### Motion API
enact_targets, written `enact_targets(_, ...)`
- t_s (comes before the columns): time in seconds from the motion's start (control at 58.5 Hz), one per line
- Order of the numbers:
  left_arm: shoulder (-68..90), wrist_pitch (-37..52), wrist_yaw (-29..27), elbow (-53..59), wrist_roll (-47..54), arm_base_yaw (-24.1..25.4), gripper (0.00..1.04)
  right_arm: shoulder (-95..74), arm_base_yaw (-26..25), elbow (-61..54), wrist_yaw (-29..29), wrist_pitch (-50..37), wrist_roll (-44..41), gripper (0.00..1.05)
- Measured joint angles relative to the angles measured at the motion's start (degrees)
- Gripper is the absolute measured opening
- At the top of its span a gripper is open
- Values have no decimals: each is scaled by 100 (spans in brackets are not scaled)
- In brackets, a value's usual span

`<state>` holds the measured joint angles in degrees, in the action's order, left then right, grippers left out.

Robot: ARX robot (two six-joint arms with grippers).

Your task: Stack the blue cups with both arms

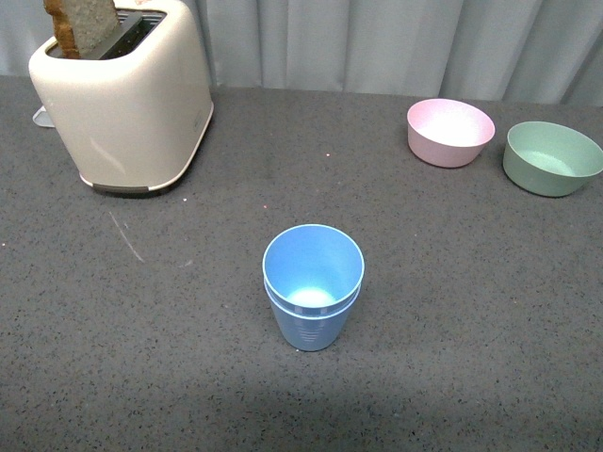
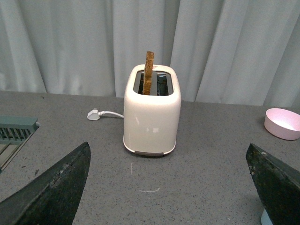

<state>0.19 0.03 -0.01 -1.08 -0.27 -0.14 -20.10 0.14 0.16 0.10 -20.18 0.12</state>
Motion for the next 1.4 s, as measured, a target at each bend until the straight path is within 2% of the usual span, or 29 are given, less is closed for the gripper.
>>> enact_targets(0.581, 0, 0, 0, 0, 0, 0, 98, 1001, 0, 0, -2, 988, 0, 1)
enact_targets(0.666, 0, 0, -4, 0, 0, 0, 98, 1766, 0, 4, -15, 1945, -4, 1)
enact_targets(0.837, 0, 0, 0, 0, 0, 0, 98, 1985, 0, 4, -15, 2009, -13, 2)
enact_targets(1.401, 0, 0, 0, 0, 0, 0, 98, 1987, 0, 4, -17, 2009, -11, 95)
